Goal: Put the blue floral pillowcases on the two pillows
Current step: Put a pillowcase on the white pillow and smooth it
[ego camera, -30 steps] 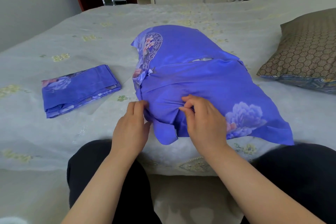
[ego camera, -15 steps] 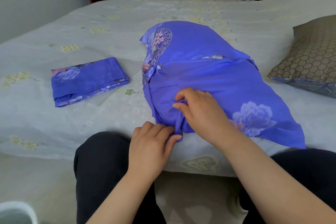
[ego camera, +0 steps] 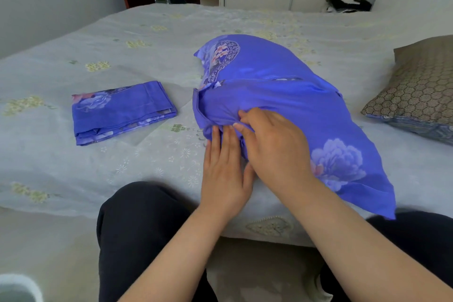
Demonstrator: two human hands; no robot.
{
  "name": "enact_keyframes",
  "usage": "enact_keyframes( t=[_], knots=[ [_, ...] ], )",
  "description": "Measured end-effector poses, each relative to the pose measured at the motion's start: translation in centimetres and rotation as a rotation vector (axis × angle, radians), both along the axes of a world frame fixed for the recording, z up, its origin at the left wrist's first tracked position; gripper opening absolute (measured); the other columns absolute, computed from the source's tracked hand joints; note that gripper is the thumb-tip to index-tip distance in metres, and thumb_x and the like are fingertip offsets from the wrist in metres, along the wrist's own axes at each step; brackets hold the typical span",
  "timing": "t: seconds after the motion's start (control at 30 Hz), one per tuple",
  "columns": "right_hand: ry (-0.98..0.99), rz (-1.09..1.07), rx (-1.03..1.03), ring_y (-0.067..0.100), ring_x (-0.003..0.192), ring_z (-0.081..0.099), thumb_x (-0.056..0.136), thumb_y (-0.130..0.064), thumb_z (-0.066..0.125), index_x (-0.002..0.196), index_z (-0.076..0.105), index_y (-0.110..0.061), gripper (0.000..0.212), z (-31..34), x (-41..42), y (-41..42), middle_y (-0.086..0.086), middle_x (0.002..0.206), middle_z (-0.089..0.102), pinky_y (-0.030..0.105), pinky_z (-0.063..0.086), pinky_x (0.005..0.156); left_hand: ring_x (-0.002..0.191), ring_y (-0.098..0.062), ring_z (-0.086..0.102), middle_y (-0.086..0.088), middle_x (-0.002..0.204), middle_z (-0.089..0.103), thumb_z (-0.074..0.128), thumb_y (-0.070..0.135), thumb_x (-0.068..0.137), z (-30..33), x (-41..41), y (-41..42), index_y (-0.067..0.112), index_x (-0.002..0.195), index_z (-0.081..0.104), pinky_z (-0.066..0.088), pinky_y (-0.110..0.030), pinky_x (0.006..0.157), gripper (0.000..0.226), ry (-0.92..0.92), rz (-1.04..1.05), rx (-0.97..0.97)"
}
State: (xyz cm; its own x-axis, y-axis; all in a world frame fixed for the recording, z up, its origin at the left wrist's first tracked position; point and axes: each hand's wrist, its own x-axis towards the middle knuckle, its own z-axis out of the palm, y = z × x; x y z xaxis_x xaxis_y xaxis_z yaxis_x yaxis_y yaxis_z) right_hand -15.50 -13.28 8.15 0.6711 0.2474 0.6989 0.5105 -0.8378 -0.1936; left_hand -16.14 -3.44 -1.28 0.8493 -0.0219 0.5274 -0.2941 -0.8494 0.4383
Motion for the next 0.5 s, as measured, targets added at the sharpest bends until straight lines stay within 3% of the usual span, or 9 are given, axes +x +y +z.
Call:
enact_keyframes(
  t=[0.07,0.2,0.33,0.4,0.5],
  knots=[
    [-0.023,0.001,0.054,0.027,0.070,0.065,0.089,-0.033,0.045,0.085,0.062,-0.011,0.028,1.0,0.5,-0.2,0.003,0.079,0.071,0.033,0.050,0.053,0.144,-0.019,-0.004,-0.011,0.156,0.014,0.001,0.052,0.095,1.3,1.4,0.5,0.006,0.148,0.005,0.008,-0.042,0.117,0.071,-0.059,-0.010,0.049],
    [-0.049,0.005,0.019,0.029,0.067,0.063,0.094,-0.034,0.038,0.086,0.059,-0.010,0.033,2.9,1.4,-0.7,0.003,0.081,0.072,0.031,0.044,0.052,0.144,-0.019,0.000,-0.017,0.154,0.024,0.001,0.054,0.094,4.6,3.8,1.2,0.002,0.145,0.028,0.008,-0.042,0.117,0.078,-0.170,-0.070,0.073],
    [0.193,0.041,0.086,0.026,0.075,0.059,0.098,-0.046,0.030,0.087,0.056,-0.012,0.044,4.9,3.5,-2.7,0.000,0.079,0.065,0.038,0.046,0.067,0.145,-0.015,-0.001,-0.007,0.157,0.015,0.017,0.048,0.097,5.7,5.4,1.5,0.008,0.145,0.030,0.007,-0.039,0.118,0.064,-0.178,-0.105,0.120],
    [0.225,0.047,0.144,0.021,0.084,0.059,0.095,-0.049,0.041,0.094,0.062,-0.017,0.038,5.5,5.5,-3.5,-0.003,0.088,0.063,0.038,0.047,0.077,0.145,-0.016,0.001,-0.001,0.155,0.011,0.023,0.045,0.097,5.1,5.7,1.4,0.009,0.148,0.025,0.007,-0.037,0.118,0.062,-0.185,-0.121,0.160],
    [0.300,-0.003,0.017,0.021,0.104,0.054,0.090,-0.045,0.055,0.112,0.060,-0.022,0.032,4.6,7.7,-3.3,0.000,0.116,0.051,0.034,0.043,0.089,0.145,-0.015,0.000,-0.006,0.156,0.017,0.025,0.044,0.097,4.4,6.2,1.7,0.010,0.148,0.024,0.007,-0.037,0.118,0.061,-0.170,-0.124,0.194]
  ],
)
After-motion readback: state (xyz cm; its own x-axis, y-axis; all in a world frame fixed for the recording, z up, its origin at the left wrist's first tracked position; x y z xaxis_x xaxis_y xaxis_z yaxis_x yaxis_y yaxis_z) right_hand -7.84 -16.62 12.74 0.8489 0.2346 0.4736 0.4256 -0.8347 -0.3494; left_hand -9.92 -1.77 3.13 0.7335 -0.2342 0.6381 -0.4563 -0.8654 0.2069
